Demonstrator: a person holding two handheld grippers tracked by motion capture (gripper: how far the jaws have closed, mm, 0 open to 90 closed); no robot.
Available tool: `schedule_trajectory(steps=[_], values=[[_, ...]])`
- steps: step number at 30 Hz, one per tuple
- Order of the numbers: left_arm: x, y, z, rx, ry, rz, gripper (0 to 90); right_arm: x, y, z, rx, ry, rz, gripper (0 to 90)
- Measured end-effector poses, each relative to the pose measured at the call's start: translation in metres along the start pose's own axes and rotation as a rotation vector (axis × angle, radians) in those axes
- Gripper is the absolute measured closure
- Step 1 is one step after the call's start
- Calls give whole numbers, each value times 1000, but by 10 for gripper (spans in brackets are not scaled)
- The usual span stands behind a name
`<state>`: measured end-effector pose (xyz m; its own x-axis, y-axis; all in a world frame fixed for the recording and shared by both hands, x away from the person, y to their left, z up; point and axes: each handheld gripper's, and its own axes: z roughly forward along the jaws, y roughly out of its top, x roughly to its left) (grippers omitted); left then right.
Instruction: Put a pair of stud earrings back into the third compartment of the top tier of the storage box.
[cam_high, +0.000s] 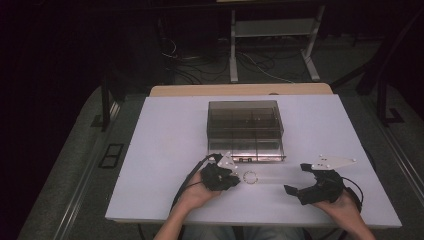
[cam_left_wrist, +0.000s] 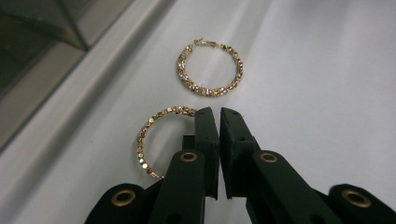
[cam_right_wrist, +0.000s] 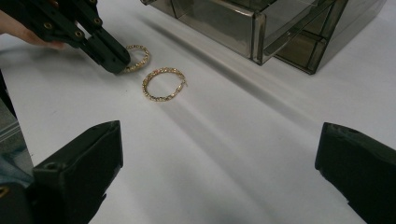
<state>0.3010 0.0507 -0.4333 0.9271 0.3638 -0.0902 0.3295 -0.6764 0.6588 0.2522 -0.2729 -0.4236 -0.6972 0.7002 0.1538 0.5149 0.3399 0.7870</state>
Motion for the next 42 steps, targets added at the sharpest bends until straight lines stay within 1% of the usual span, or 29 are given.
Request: schedule_trajectory(steps=[4,5,7,15,21,23,24,29,42], values=[[1,-1,-8,-48,-27,-21,853,0,0,0,1,1,1,3],[1,-1,-11,-61,-33,-32,853,0,0,0,1,0,1,3],[1,-1,-15,-76,-42,-33,853,0,0,0,3,0,2,3],[-2,2,-29,-108,-55,-29,853,0,0,0,2,-1,1,3],[-3,4,-38,-118,-59,-22,853,0,0,0,2,-2,0,3],[-4,6,-41,-123,-61,-12,853,0,0,0,2,-2,1,3],[-4,7,-43,-124,-70,0,853,0,0,0,2,-2,1,3],[-8,13,-49,-117,-85,29,853,0,0,-1,-2,-4,1,3],[-18,33,-62,-117,-87,95,853,-1,-1,-2,-1,-8,9,3]])
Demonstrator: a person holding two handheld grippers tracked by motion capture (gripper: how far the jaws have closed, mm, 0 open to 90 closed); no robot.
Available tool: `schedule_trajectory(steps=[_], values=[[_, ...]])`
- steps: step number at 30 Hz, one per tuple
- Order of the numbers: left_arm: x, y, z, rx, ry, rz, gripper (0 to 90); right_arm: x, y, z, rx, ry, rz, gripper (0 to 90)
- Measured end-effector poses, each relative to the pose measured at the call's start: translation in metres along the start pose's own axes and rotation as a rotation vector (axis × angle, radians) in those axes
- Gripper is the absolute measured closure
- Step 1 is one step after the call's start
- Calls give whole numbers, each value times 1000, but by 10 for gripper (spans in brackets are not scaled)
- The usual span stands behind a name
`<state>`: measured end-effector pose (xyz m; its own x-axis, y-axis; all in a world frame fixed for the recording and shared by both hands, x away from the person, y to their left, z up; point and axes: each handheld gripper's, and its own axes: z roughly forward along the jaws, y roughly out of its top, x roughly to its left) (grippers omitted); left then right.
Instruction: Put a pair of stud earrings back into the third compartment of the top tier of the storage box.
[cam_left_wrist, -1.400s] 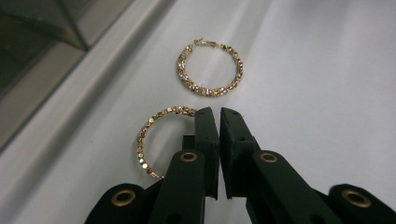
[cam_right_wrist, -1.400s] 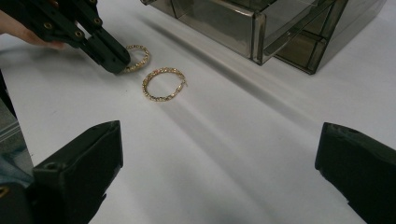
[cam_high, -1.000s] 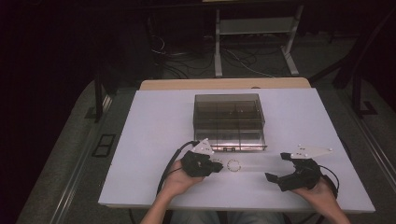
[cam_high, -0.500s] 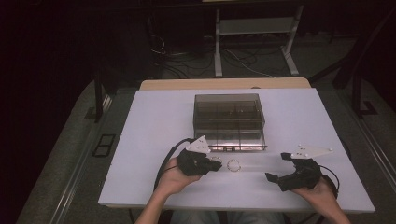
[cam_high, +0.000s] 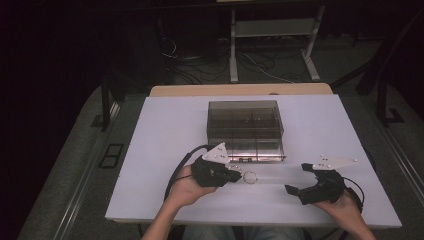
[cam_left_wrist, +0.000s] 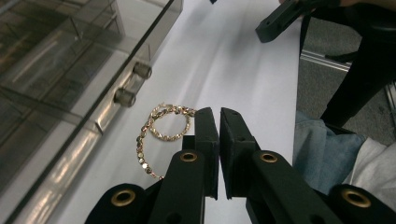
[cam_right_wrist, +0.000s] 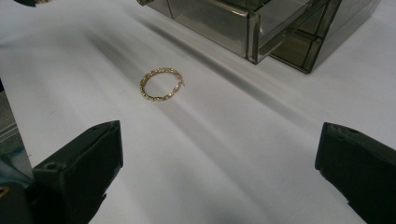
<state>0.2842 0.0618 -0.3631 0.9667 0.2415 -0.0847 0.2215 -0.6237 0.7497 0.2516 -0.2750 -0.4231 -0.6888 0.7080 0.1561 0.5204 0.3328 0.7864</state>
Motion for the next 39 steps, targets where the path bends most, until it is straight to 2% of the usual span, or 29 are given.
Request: schedule_trajectory(steps=[7,13,27,39], values=[[-2,13,-6,5,2,38,853,0,0,-1,-7,-2,6,3],[-2,23,-11,-18,10,48,853,-2,-1,-4,-13,-14,12,3],[-2,53,-22,-12,25,80,853,-2,-1,-5,-11,-18,11,3],[4,78,-17,-6,22,109,853,-3,-2,-4,-18,-17,10,3]])
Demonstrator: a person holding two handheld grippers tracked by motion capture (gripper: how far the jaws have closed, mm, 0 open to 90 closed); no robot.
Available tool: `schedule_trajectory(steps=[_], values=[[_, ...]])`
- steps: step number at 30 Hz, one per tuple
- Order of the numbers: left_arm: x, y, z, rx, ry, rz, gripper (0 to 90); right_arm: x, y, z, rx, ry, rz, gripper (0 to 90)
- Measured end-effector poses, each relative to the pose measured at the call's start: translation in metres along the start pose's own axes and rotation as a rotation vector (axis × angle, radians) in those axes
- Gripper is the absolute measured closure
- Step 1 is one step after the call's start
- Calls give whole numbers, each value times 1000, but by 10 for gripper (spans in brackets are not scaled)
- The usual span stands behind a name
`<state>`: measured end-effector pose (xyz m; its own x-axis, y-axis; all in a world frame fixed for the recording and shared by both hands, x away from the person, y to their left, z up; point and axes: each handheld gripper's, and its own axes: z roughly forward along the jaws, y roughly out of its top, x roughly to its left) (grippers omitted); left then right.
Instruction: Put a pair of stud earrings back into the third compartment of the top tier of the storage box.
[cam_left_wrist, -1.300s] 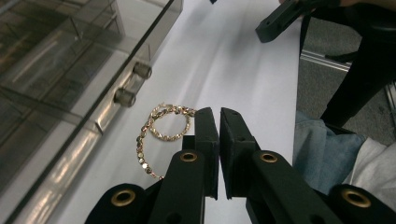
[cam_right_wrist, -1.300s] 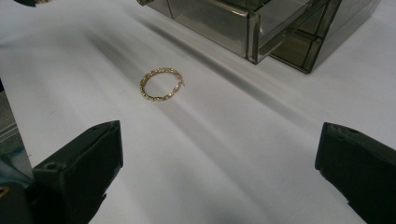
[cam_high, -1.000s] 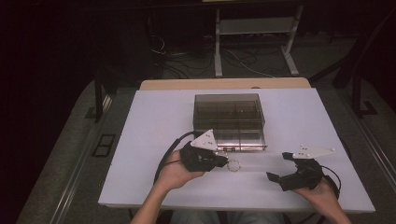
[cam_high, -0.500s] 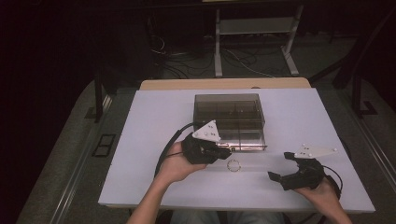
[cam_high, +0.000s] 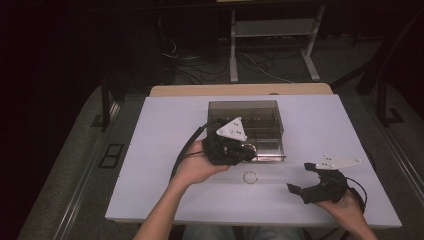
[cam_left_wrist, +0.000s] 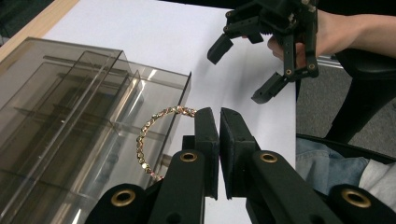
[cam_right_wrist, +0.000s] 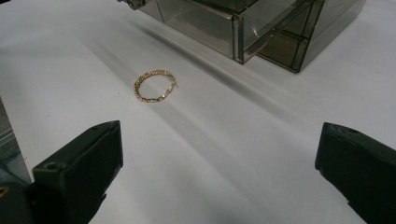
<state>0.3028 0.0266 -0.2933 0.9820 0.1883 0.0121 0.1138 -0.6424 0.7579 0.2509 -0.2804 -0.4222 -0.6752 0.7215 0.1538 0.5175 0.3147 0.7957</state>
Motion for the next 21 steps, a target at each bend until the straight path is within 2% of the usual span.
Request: schedule_trajectory(steps=[10,21], values=[[7,17,10,16,-2,12,853,0,0,0,0,3,7,3],[11,26,19,16,-8,14,853,0,0,0,1,4,7,3]])
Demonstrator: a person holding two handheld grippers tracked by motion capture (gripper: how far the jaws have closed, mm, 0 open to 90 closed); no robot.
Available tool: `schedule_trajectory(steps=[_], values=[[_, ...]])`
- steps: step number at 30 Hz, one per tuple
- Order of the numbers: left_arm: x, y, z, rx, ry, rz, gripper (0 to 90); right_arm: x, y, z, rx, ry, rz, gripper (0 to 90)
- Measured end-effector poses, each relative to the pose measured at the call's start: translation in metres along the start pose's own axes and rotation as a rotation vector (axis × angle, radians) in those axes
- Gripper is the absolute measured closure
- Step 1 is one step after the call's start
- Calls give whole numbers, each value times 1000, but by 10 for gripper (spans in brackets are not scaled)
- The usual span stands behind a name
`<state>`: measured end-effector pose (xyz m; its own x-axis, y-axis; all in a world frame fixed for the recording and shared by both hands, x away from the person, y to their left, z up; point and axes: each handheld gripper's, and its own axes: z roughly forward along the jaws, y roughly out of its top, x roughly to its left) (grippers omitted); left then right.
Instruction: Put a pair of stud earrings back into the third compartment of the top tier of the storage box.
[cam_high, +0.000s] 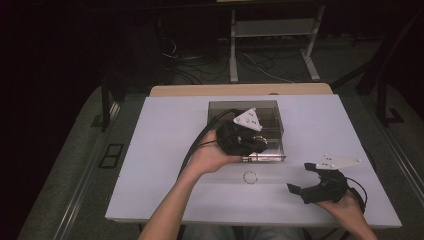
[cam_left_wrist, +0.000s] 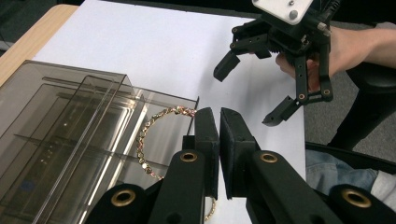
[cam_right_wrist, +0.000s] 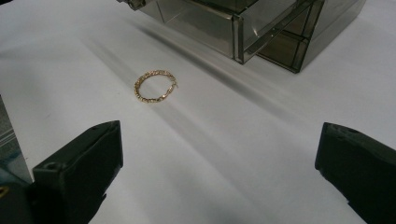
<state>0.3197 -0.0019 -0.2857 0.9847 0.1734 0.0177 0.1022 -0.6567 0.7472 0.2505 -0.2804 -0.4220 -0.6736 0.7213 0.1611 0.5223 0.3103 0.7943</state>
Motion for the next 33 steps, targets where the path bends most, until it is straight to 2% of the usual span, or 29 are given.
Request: schedule_trajectory(steps=[9,22,33], values=[[5,7,9,0,-7,2,853,-1,0,0,0,-1,0,3],[11,9,25,-37,-11,-19,853,-1,0,-1,9,-2,7,3],[15,7,45,-29,-25,-28,853,-2,0,-2,2,-1,1,3]])
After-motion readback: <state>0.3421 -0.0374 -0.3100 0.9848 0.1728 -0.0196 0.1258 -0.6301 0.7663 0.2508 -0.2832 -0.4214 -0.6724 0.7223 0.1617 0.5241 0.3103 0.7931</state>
